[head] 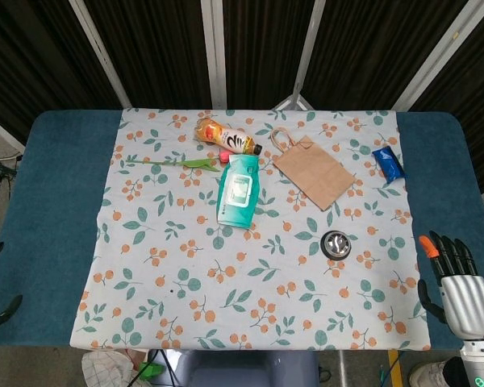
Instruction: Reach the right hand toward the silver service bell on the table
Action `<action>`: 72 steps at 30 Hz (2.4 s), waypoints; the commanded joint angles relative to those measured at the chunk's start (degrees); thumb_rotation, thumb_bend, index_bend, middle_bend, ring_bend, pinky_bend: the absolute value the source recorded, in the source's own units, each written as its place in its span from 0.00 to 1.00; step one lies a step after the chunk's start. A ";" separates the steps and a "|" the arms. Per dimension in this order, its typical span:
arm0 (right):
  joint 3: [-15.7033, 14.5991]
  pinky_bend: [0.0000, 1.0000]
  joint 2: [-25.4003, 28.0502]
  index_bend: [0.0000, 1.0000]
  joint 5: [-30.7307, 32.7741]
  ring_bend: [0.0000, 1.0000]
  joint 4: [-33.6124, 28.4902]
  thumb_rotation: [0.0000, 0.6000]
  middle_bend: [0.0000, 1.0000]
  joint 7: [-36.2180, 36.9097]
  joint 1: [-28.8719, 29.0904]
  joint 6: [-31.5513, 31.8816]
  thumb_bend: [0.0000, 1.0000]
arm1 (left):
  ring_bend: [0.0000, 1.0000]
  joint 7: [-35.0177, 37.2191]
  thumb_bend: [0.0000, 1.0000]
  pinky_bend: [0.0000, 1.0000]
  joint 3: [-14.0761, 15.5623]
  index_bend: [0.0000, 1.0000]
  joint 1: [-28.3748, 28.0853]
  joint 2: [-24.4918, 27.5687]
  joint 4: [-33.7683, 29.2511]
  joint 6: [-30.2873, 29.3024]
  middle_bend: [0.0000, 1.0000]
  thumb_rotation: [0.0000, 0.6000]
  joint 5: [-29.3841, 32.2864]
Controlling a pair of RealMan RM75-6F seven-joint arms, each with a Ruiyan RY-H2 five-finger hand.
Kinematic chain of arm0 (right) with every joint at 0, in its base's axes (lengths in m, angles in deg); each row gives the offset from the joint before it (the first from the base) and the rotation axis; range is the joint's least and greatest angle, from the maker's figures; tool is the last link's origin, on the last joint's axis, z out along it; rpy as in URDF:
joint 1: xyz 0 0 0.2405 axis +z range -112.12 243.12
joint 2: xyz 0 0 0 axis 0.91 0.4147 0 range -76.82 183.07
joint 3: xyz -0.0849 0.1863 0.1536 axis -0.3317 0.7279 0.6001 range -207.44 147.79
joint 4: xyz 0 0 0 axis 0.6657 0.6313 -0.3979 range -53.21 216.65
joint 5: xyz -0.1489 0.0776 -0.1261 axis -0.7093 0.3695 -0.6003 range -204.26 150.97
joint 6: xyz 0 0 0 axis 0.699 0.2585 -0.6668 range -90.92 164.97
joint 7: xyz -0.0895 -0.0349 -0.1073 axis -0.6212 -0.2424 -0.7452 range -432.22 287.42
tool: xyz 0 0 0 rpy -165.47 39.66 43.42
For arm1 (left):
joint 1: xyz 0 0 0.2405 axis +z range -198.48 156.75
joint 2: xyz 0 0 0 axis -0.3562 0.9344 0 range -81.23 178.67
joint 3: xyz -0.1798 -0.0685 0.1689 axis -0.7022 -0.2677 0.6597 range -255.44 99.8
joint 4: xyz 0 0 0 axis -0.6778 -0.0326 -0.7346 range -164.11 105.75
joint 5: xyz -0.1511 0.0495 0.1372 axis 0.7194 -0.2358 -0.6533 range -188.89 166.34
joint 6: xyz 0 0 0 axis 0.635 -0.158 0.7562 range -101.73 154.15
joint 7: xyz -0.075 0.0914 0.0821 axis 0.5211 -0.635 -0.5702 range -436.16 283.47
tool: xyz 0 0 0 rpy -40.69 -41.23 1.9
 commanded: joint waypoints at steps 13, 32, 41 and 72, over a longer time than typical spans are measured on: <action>4.84 0.00 -5.87 0.03 5.67 0.00 -3.92 1.00 0.00 -6.19 11.21 -15.87 0.82 | 0.00 -1.18 0.33 0.10 -0.18 0.08 -0.31 -0.43 -0.28 1.00 0.00 1.00 0.67; 9.10 0.00 -18.33 0.03 18.44 0.00 5.20 1.00 0.00 -12.15 22.44 -29.84 1.00 | 0.00 -2.01 0.33 0.10 -1.30 0.07 -1.07 -0.59 -0.75 2.58 0.00 1.00 3.24; 8.50 0.00 -23.85 0.03 19.00 0.00 13.86 1.00 0.00 -8.80 24.18 -30.87 1.00 | 0.00 -3.54 0.33 0.10 -1.48 0.07 -1.11 -1.08 -1.07 2.77 0.00 1.00 3.83; 4.66 0.00 -31.42 0.03 20.02 0.00 27.20 1.00 0.00 -0.87 27.17 -37.74 1.00 | 0.00 -6.04 0.33 0.10 -1.02 0.07 -1.81 -1.73 -1.76 4.25 0.00 1.00 3.93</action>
